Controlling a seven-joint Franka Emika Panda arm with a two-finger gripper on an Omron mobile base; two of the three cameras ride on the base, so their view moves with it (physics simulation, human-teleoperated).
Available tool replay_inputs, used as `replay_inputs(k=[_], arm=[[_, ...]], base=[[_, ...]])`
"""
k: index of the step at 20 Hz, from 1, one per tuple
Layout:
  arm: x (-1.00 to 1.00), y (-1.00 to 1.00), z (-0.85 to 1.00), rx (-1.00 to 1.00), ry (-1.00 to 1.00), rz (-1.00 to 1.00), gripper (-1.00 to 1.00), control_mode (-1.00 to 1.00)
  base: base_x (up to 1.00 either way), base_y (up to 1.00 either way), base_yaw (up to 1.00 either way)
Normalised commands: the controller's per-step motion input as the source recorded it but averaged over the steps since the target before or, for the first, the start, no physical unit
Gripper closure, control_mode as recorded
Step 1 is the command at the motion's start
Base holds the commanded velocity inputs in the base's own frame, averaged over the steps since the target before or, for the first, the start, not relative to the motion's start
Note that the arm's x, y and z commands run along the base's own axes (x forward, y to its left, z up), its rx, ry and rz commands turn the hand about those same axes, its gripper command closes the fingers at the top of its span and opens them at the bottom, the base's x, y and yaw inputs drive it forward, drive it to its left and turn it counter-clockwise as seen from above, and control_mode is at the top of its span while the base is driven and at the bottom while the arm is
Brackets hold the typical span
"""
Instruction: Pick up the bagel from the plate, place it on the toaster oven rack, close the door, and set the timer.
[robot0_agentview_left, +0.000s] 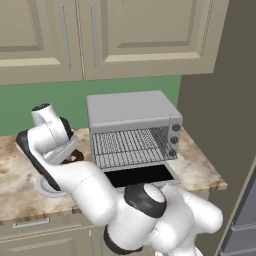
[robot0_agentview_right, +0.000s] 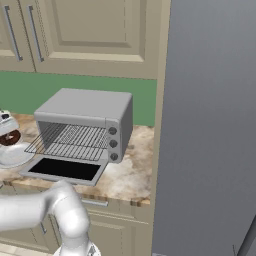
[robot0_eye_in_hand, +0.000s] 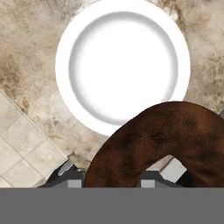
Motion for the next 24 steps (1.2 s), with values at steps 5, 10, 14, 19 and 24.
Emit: replay_inputs(k=[5,10,14,19,24], arm=[[-0.43,-0.73,0.43,0.0,-0.03,-0.17,1.0,-1.0],[-0.26,-0.67,0.46,0.0,-0.06,-0.17,1.0,-1.0],[0.0,-0.77,0.14,0.0,-0.09,-0.15,1.0,-1.0],[0.11,-0.62,0.0,0.0,-0.07,-0.12,1.0,-1.0],[0.3,-0.42,-0.08,0.0,-0.04,-0.11,1.0,-1.0]], base=[[0.0,0.0,0.0],[0.0,0.0,0.0],[0.0,0.0,0.0],[0.0,0.0,0.0],[0.0,0.0,0.0]])
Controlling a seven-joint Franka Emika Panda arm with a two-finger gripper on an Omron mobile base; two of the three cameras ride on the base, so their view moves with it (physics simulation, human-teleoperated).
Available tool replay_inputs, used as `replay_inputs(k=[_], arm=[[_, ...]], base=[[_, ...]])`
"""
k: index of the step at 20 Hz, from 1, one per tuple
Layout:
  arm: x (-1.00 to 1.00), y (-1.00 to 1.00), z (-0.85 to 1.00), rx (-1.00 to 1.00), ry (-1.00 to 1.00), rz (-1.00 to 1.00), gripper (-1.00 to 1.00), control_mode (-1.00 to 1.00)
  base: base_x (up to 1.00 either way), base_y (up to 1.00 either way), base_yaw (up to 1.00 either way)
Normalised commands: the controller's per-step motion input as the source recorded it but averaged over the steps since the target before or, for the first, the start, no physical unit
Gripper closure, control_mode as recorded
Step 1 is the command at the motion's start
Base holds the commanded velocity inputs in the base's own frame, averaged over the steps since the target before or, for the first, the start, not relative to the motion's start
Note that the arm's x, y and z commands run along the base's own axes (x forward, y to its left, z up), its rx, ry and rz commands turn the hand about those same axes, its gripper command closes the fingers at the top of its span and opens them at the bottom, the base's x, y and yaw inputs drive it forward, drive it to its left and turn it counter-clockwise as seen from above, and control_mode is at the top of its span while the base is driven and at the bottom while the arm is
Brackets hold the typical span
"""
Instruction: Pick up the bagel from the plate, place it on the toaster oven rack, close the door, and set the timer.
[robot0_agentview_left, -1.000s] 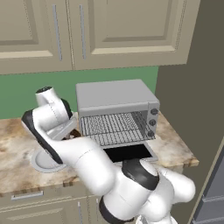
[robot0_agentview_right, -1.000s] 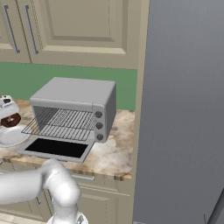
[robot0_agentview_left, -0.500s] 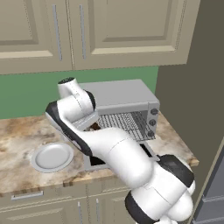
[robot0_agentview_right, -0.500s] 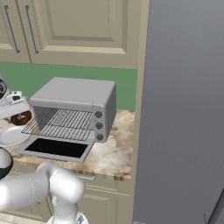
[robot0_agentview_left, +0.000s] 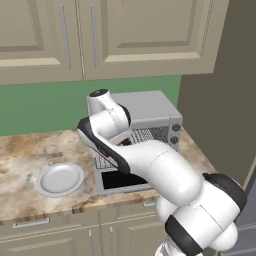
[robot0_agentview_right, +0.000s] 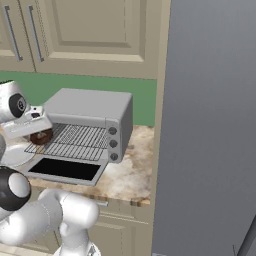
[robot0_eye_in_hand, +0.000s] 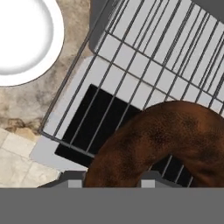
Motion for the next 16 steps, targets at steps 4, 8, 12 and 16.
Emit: replay_inputs(k=[4,8,12,16], arm=[[0.46,-0.3,-0.21,0.0,0.0,-0.09,1.0,-1.0],[0.39,-0.26,-0.25,0.0,0.0,-0.07,1.0,-1.0],[0.13,-0.24,-0.28,0.0,-0.02,-0.05,1.0,-1.0],[0.14,-0.11,-0.27,0.0,-0.02,-0.04,-1.0,-1.0]], base=[[0.0,0.0,0.0],[0.0,0.0,0.0],[0.0,0.0,0.0],[0.0,0.0,0.0]])
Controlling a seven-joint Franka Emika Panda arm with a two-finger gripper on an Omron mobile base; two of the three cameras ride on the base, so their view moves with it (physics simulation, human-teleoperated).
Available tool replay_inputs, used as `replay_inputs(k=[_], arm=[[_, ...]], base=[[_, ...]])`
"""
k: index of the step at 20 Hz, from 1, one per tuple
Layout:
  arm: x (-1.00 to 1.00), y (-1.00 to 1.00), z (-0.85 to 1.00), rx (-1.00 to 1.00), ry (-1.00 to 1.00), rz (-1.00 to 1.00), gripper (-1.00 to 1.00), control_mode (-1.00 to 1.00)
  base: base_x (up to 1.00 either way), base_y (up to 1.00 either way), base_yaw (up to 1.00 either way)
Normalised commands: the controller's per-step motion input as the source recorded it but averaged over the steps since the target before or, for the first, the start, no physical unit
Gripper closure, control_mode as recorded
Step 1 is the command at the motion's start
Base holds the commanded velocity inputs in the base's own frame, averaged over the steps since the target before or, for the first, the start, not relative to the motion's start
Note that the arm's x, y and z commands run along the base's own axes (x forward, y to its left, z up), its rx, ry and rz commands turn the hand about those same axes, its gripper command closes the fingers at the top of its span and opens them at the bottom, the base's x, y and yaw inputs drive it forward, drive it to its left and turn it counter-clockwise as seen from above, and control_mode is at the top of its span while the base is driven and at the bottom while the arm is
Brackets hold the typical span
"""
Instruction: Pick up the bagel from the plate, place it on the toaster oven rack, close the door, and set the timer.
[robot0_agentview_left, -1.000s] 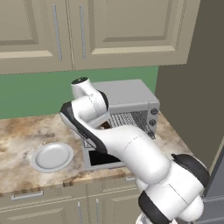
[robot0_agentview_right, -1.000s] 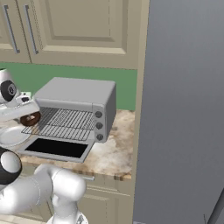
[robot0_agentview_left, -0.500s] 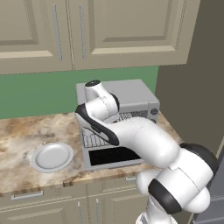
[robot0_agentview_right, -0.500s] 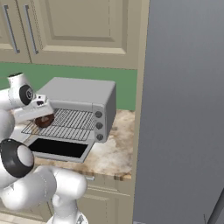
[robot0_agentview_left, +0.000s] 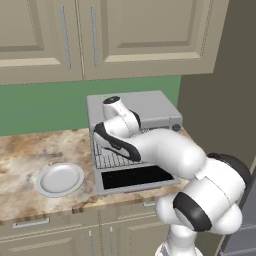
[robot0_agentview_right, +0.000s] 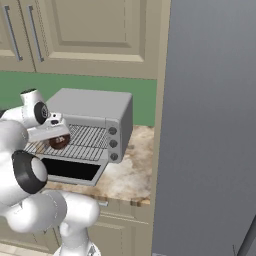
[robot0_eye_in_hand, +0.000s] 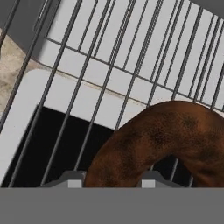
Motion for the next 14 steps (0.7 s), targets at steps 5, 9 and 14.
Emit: replay_inputs(k=[5,9,14], arm=[[0.24,0.0,-0.15,0.0,-0.01,-0.03,-1.0,-1.0],[0.0,0.0,0.0,0.0,-0.05,0.0,-1.0,-1.0],[-0.76,0.0,0.52,0.06,-0.18,0.0,-1.0,-1.0]], base=[[0.0,0.0,0.0],[0.0,0.0,0.0],[0.0,0.0,0.0]])
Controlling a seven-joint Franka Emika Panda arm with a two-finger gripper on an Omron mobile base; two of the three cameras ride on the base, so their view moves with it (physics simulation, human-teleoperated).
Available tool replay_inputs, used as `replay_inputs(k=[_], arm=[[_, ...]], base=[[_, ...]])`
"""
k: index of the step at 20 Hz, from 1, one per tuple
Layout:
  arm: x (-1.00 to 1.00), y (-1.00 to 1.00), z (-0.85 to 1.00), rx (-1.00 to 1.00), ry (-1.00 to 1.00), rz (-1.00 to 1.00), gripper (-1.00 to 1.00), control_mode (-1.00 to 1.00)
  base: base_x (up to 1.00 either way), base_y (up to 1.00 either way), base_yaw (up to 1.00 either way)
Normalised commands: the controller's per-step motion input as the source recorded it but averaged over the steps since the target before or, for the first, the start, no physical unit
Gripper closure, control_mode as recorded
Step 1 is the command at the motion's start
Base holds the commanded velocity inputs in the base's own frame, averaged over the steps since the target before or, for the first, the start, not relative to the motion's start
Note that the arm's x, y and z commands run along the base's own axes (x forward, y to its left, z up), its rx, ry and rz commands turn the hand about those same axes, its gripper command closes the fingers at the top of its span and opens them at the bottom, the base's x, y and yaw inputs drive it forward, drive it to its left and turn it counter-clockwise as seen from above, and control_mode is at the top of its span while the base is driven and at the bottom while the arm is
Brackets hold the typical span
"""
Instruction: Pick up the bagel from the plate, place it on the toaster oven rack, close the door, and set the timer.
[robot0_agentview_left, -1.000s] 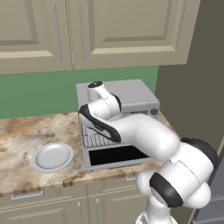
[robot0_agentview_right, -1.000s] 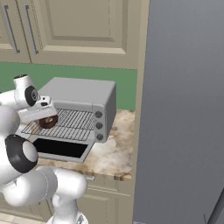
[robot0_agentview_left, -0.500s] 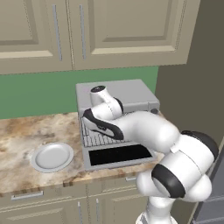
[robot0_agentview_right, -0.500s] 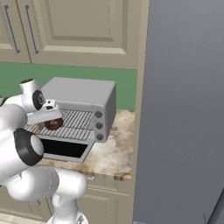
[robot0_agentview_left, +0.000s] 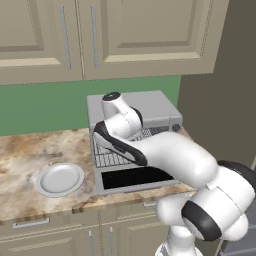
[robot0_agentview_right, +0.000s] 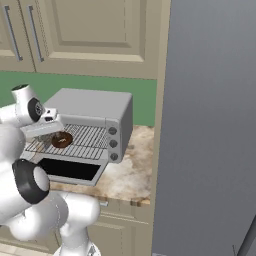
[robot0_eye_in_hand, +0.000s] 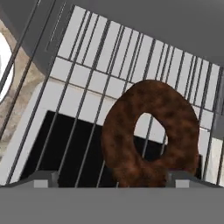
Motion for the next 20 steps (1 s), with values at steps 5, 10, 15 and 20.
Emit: replay_inputs(k=[5,10,15,20], arm=[[-0.99,0.0,0.47,0.09,-0.18,-0.03,-1.0,-1.0],[-0.63,-0.08,-0.03,0.01,-0.06,-0.1,-1.0,-1.0],[-0.13,-0.09,-0.24,0.01,-0.03,-0.1,-1.0,-1.0],[0.02,-0.01,-0.27,0.03,0.0,-0.1,-1.0,-1.0]], base=[[0.0,0.0,0.0],[0.0,0.0,0.0],[0.0,0.0,0.0],[0.0,0.0,0.0]])
